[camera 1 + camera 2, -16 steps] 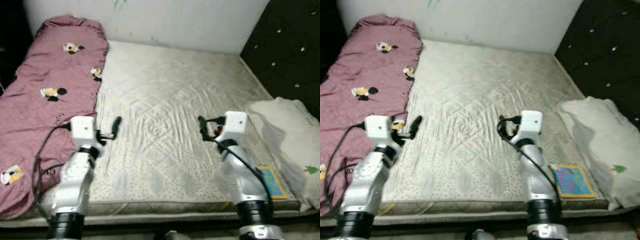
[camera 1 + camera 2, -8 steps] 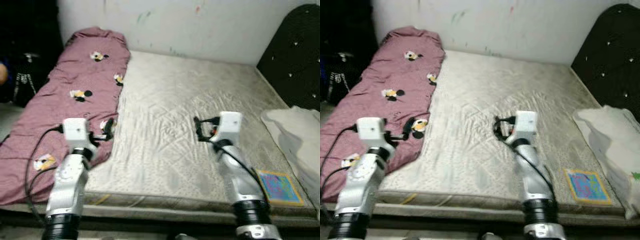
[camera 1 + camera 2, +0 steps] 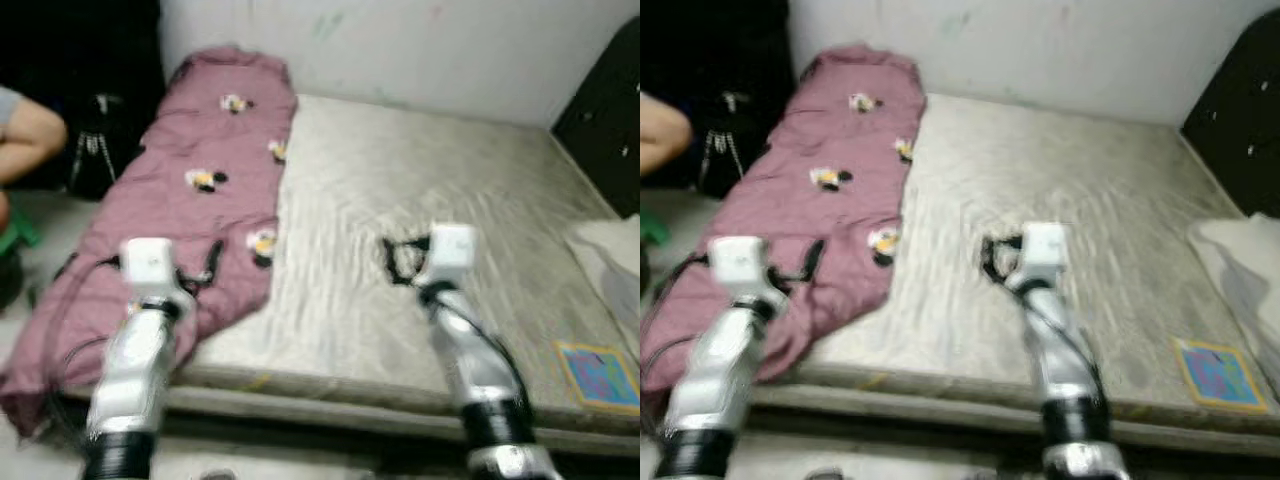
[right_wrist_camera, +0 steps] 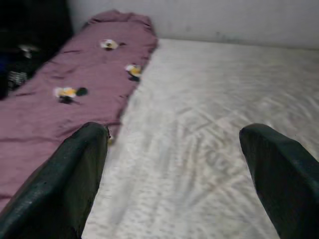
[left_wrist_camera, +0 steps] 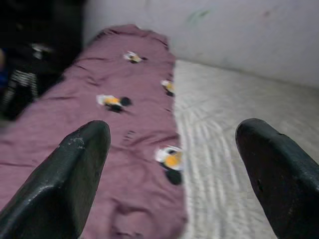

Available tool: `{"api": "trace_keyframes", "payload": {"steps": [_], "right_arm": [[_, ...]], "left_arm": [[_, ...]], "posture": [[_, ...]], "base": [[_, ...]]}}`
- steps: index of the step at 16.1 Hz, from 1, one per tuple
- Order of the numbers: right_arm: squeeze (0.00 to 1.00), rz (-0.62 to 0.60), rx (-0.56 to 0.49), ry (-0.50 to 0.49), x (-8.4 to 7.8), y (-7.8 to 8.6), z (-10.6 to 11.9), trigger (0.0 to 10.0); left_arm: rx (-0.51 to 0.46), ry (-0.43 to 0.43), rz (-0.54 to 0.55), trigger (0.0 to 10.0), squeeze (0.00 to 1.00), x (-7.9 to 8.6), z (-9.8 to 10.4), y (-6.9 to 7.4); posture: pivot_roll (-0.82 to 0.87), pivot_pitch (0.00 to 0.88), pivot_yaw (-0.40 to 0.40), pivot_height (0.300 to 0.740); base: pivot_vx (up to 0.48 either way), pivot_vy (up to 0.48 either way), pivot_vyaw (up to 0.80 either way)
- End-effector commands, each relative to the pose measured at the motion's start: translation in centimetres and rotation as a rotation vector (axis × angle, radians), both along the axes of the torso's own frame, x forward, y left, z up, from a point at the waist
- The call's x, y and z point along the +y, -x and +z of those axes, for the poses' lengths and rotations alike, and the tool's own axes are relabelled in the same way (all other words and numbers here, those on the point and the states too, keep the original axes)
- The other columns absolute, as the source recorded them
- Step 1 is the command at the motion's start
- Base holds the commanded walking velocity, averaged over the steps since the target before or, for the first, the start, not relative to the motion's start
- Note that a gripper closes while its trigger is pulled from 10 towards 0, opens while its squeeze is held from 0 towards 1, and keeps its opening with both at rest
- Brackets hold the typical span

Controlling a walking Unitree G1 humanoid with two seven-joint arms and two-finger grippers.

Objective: Clean up the room

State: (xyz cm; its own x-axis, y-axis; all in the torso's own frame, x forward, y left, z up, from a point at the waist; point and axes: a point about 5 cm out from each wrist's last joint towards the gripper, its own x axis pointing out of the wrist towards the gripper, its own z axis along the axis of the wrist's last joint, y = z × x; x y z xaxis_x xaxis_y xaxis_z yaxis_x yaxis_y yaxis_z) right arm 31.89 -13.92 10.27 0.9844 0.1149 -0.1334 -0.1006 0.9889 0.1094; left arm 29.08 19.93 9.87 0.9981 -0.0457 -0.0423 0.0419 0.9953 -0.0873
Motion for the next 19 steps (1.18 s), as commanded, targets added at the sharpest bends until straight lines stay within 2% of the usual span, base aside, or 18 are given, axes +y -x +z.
{"api": "trace_keyframes", "payload": {"steps": [1, 3, 9, 12, 14, 16, 19], "right_arm": [[0.00, -0.041, 0.009, 0.014, -1.6, 0.0, -0.1, 10.0], [0.00, -0.037, 0.012, 0.013, -1.5, 0.0, -0.1, 10.0], [0.00, -0.042, 0.010, 0.012, -1.6, 0.0, -0.1, 10.0], [0.00, -0.058, 0.000, -0.003, -2.0, 0.0, 0.2, 10.0], [0.00, -0.078, -0.007, -0.018, -2.5, 0.3, 0.2, 10.0], [0.00, -0.097, -0.004, -0.053, -2.7, 0.8, -0.1, 10.0], [0.00, -0.090, -0.004, -0.078, -2.9, 0.8, 0.0, 10.0]], "left_arm": [[-0.006, 0.004, -0.034, 10.0, 0.00, -1.4, 0.2, -0.2], [-0.011, 0.037, -0.049, 10.0, 0.00, -1.5, 0.1, -0.2], [-0.001, 0.027, -0.041, 10.0, 0.00, -1.3, 0.0, -0.2], [0.029, 0.029, 0.011, 10.0, 0.00, -0.1, -0.9, 0.7], [0.045, 0.027, 0.027, 10.0, 0.00, 0.2, -1.5, 1.2], [0.015, 0.019, 0.023, 10.0, 0.00, 0.1, -0.6, 0.8], [0.000, -0.006, 0.017, 10.0, 0.00, 0.4, -0.1, -0.3]], "posture": [[0.00, 0.000, -0.111, 0.740], [0.00, 0.000, -0.111, 0.740], [-0.01, 0.000, -0.109, 0.740], [-0.02, 0.000, -0.095, 0.740], [-0.04, 0.000, -0.063, 0.740], [-0.05, 0.000, -0.036, 0.740], [-0.08, 0.000, -0.008, 0.740]], "base": [[0.000, 0.292, 0.00], [0.000, 0.157, 0.00], [0.000, 0.480, 0.00], [0.000, 0.480, 0.00], [0.000, 0.480, 0.00], [0.000, 0.480, 0.00], [0.000, 0.000, 0.00]]}}
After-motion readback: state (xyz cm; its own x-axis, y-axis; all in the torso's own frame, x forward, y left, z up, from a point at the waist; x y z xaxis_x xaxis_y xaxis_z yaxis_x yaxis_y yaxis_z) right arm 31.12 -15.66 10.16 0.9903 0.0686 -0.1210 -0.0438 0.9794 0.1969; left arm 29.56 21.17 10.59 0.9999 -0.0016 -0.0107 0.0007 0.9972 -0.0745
